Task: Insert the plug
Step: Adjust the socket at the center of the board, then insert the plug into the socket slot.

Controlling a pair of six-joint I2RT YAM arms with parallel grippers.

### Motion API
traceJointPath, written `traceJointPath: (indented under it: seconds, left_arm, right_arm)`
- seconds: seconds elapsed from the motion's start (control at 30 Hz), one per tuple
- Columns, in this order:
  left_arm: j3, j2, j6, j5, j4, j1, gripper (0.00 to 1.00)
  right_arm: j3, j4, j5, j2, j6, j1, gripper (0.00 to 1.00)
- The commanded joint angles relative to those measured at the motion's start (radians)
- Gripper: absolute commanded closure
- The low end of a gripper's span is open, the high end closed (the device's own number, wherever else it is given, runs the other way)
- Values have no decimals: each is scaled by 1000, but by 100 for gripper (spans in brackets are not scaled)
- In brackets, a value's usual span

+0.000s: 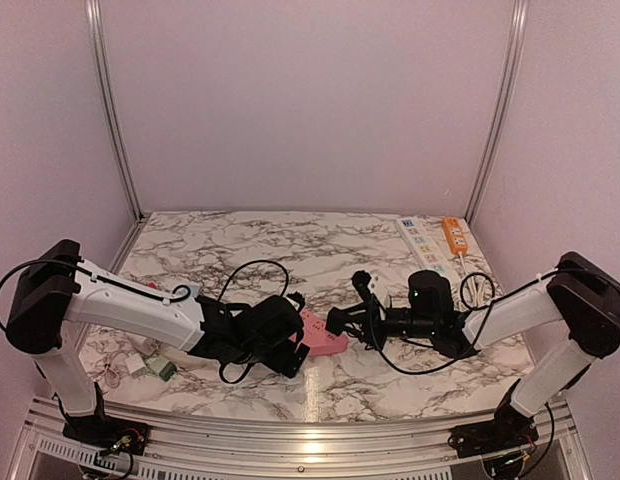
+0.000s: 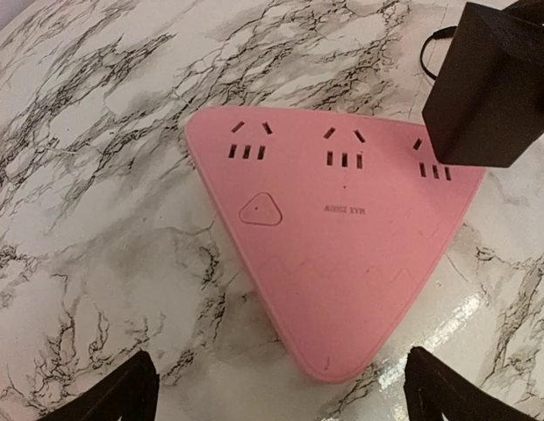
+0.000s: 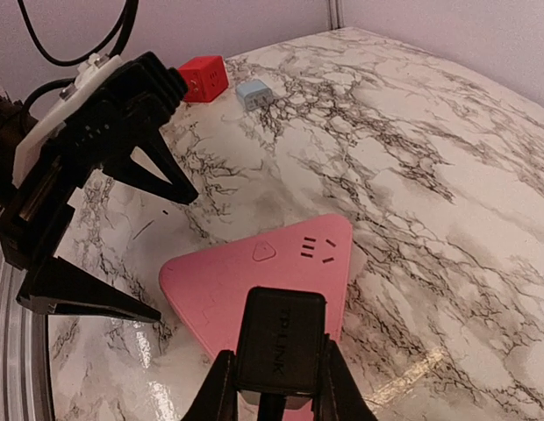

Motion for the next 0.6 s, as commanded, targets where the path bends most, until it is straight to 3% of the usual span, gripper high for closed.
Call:
traceJointPath:
  seconds: [0.0,0.57]
  left_arm:
    - [-9,-38,14,9,22,1,1]
    - [1,-56,23,5,24,3,1]
  right_arm:
    - [-5,88,-29,41,40,-2,100]
    - [-11,131,-1,94,50,-3,100]
